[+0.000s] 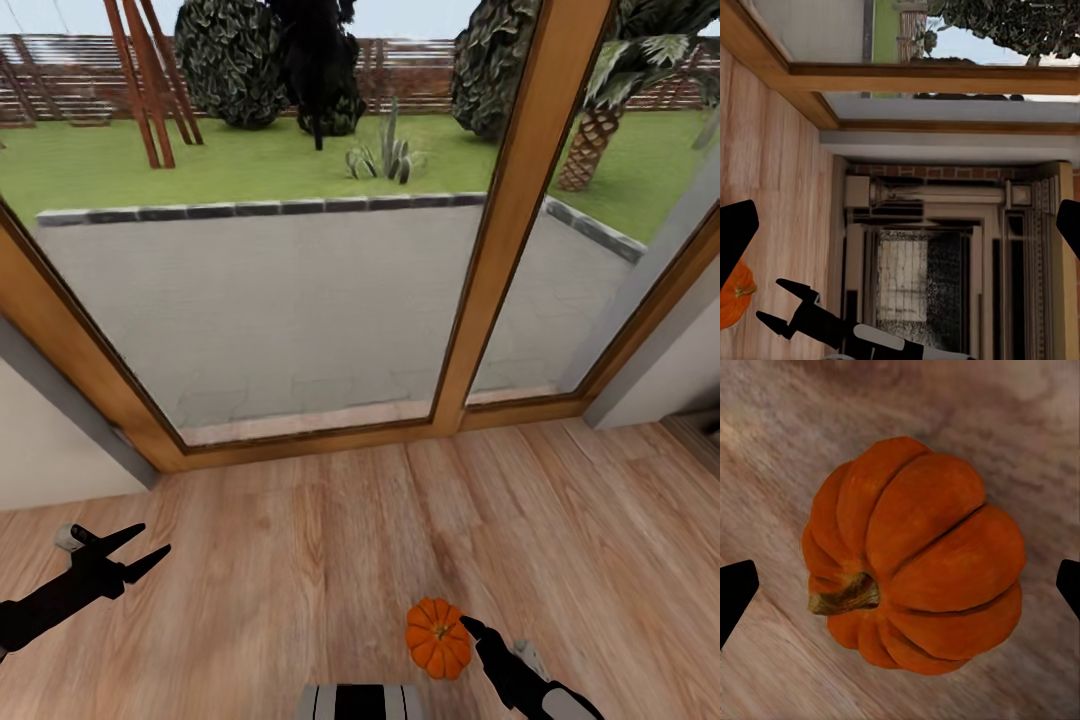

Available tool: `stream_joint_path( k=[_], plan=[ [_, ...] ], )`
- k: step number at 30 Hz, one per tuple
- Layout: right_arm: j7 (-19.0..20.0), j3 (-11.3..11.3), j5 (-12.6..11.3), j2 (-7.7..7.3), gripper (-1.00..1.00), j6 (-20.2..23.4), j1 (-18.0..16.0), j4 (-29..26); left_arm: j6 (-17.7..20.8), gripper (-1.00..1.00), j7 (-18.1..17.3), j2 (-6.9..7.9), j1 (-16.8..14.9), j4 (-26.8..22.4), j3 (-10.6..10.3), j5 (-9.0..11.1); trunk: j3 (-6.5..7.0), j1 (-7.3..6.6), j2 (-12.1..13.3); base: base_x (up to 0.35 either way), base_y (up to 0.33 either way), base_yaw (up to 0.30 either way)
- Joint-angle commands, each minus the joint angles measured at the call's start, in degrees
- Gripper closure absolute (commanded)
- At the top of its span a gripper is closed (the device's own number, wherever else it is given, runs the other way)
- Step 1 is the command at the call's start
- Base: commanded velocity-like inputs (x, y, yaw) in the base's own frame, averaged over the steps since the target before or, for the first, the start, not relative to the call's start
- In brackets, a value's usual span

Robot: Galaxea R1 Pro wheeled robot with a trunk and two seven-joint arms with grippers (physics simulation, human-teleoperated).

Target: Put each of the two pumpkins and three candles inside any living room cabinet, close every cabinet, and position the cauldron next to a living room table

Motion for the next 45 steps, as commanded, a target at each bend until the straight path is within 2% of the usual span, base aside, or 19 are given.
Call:
stream_joint_path(
  k=[1,10,17,23,27,31,35,45],
  plan=[
    [0.13,0.24,-0.46,-0.04,-1.0,0.21,-0.02,0.01,0.61,-1.0,-0.3,0.05,-0.05,0.04,-0.4,0.28,-0.04,0.01,-0.02,0.188,0.055,0.0],
    [0.12,0.24,-0.47,-0.04,-1.0,0.22,-0.02,0.14,0.61,-1.0,-0.3,0.05,-0.05,0.04,-0.44,0.33,-0.04,0.01,-0.02,0.034,0.009,0.0],
    [0.13,0.09,-0.47,-0.39,-1.0,0.16,-0.04,0.19,0.68,-1.0,-0.3,0.05,-0.05,-0.85,-0.39,0.33,-1.59,0.19,-0.11,0.0,0.0,0.0],
    [0.55,-1.93,-0.4,-0.63,-1.0,-0.06,-0.02,0.14,0.66,-1.0,-0.3,0.05,-0.05,-1.17,-0.45,0.33,-2.92,0.35,-0.19,0.0,0.0,0.0],
    [0.76,-2.23,-0.35,-0.65,-1.0,-0.18,-0.02,0.04,0.67,-1.0,-0.3,0.05,-0.05,-1.19,-0.44,0.33,-2.92,0.35,-0.19,0.0,0.0,0.0],
    [2.11,-2.28,-0.25,-0.63,-1.0,-0.3,-0.02,0.02,0.69,-1.0,-0.3,0.05,-0.05,-1.19,-0.44,0.33,-2.92,0.35,-0.19,0.0,0.0,0.0],
    [5.54,-2.23,-0.11,-0.65,-1.0,-1.77,-0.03,0.07,0.62,-1.0,-0.3,0.05,-0.05,-1.25,-0.44,0.33,-3.81,0.45,-0.24,0.0,0.0,0.0],
    [6.42,-2.22,0.06,-0.65,-1.0,-2.15,-0.03,0.09,0.61,-1.0,-0.3,0.05,-0.05,-1.28,-0.44,0.33,-6.02,0.71,-0.38,0.0,0.0,0.0]
  ],
)
